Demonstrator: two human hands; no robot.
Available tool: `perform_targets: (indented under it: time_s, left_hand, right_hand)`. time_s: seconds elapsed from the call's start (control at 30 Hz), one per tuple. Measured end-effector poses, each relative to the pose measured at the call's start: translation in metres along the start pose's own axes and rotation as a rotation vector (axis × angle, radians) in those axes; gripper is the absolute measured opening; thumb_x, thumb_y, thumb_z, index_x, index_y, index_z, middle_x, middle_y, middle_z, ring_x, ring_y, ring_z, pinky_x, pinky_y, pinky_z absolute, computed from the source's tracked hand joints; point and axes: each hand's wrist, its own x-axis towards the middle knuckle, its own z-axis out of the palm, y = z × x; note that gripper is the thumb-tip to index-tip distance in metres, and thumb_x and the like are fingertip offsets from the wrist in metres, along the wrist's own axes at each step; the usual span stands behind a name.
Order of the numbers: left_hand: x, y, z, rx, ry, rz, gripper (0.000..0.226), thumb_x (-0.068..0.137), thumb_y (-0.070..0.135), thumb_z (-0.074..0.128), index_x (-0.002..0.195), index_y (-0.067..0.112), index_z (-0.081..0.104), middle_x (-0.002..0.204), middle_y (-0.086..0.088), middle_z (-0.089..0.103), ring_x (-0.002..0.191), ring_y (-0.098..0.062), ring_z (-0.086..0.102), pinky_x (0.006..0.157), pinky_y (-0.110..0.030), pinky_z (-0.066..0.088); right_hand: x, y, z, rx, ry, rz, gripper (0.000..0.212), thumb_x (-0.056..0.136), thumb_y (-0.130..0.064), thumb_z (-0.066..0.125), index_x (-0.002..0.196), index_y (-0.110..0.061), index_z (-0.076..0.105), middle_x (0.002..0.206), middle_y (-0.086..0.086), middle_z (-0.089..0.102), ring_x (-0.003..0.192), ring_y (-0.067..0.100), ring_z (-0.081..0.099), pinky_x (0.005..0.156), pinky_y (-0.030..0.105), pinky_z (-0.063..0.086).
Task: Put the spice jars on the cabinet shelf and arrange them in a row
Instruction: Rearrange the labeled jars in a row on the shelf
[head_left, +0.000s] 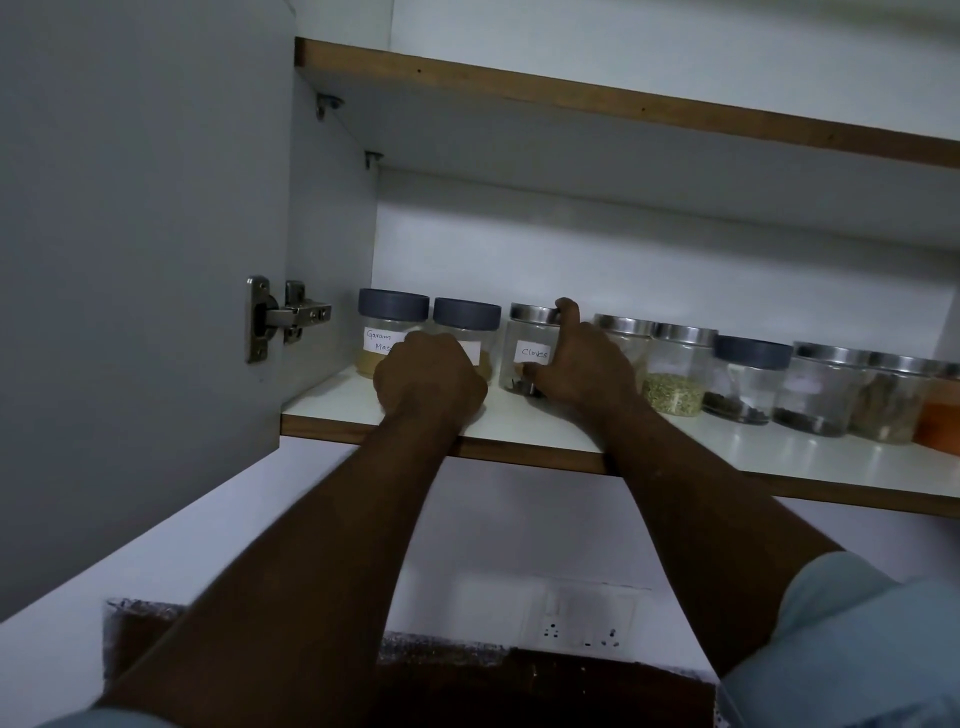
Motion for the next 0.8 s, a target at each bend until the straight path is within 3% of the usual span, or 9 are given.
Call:
perform_targets:
  time_s: [0.5, 0.8]
  left_hand:
    - [-0.0013, -0.0016, -0.0006, 0.003, -0.024, 0.078, 0.051, 0.088, 0.043, 0.066, 0.130, 0.015, 0.061, 0.130, -0.008, 0.059, 0.115, -0.027, 0.059, 0.086, -0.039, 0.048]
    - [0.0005, -0.0014, -0.0007, -0.022, -0.065, 0.132, 0.046, 0.086, 0.038, 0.067, 0.124, 0.013, 0.065, 0.125, -0.008, 0.063, 0.111, -0.027, 0.060, 0.085, -0.039, 0.050]
  right_hand:
    - [0.0016, 0.0007, 0.0023, -0.040, 0.019, -0.014, 0.098, 0.079, -0.052, 0.073, 0.154, -0.018, 0.021, 0.116, 0.014, 0.068, 0.102, 0.034, 0.067, 0.086, 0.047, 0.058]
    - [0.0027, 0.0031, 0.0049, -0.054, 0.033, -0.026, 0.099, 0.080, -0.052, 0.072, 0.156, -0.018, 0.018, 0.116, 0.013, 0.068, 0.102, 0.033, 0.067, 0.086, 0.046, 0.058]
